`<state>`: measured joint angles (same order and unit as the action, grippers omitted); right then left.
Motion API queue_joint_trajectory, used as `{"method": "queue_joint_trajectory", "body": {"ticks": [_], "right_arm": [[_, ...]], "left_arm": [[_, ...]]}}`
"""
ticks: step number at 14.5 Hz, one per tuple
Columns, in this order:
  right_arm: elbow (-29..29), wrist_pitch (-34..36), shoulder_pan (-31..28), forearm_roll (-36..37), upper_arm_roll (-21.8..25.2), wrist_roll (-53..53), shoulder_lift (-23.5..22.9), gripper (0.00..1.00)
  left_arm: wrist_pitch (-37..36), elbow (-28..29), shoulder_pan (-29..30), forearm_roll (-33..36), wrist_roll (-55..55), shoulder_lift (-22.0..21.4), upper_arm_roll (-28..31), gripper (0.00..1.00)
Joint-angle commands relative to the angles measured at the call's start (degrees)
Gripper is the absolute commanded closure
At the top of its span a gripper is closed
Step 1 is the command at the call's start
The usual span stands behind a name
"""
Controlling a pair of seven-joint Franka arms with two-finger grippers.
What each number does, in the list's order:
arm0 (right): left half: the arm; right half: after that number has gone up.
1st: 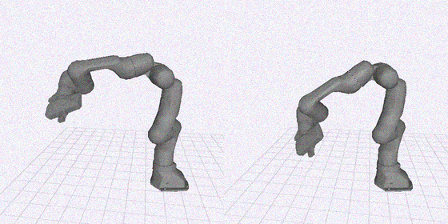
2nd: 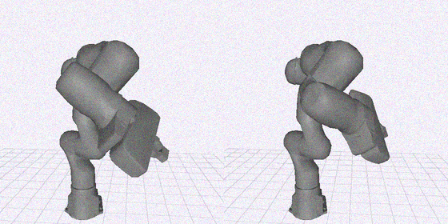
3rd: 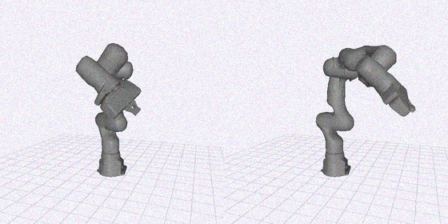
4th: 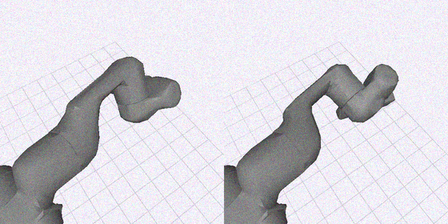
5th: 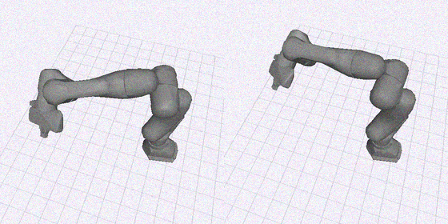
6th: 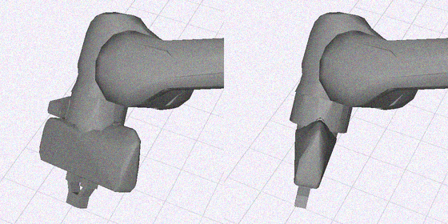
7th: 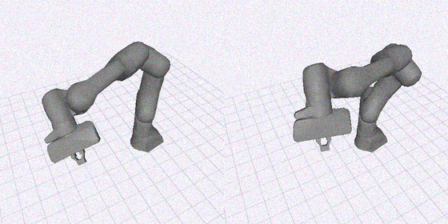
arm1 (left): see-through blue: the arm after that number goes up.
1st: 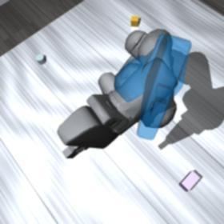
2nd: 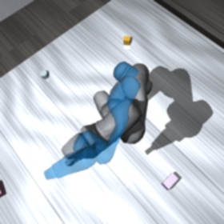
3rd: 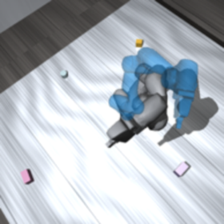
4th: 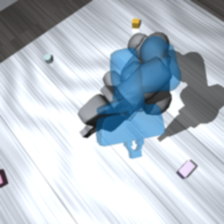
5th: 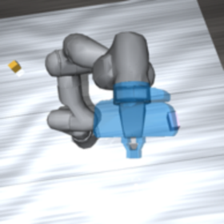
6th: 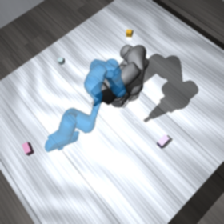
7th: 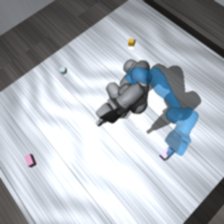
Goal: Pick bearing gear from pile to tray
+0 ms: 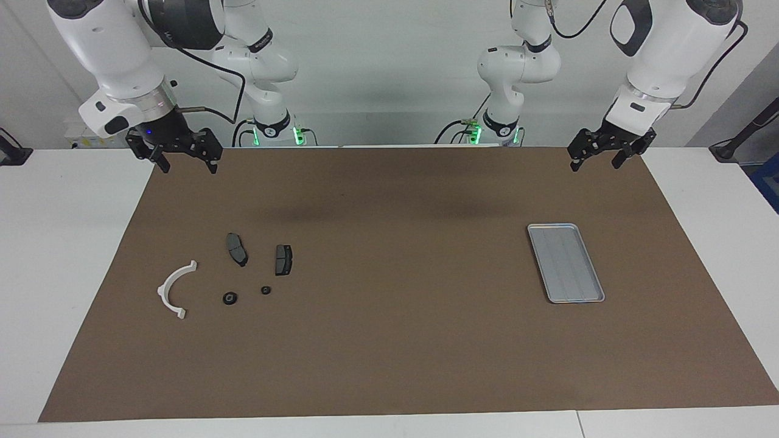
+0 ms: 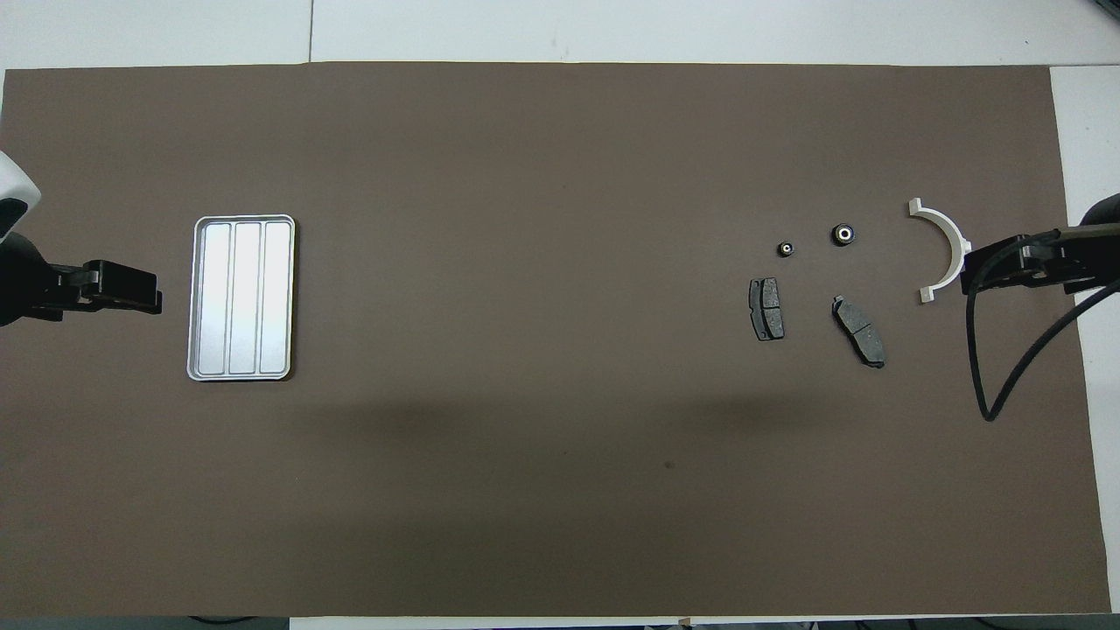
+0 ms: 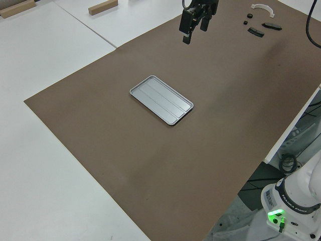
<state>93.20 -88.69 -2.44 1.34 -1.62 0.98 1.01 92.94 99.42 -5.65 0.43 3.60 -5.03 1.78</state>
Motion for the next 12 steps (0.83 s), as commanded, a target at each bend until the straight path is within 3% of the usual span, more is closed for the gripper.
{"method": "queue_joint_trajectory", "body": {"ticks": [1,7,12], "right_arm": [[1.9,-1.0,-1.0,0.2,-0.5,-1.2,1.5,0.0],[1.7,-4.0,-3.2,-1.0,-0.5,-4.7,0.5,0.0],[-0.7,-12.5,-3.7,-0.3,-0.5,-6.6,-10.0,0.0]], "left_arm": [[-0.6,0.3,-0.2,0.6,-0.4,-0.5,0.2,0.0],[-0.6,0.3,-0.2,0.6,-0.4,-0.5,0.2,0.0],[-0.6,0.3,-0.2,0.6,-0.4,-0.5,0.2,0.0]]}}
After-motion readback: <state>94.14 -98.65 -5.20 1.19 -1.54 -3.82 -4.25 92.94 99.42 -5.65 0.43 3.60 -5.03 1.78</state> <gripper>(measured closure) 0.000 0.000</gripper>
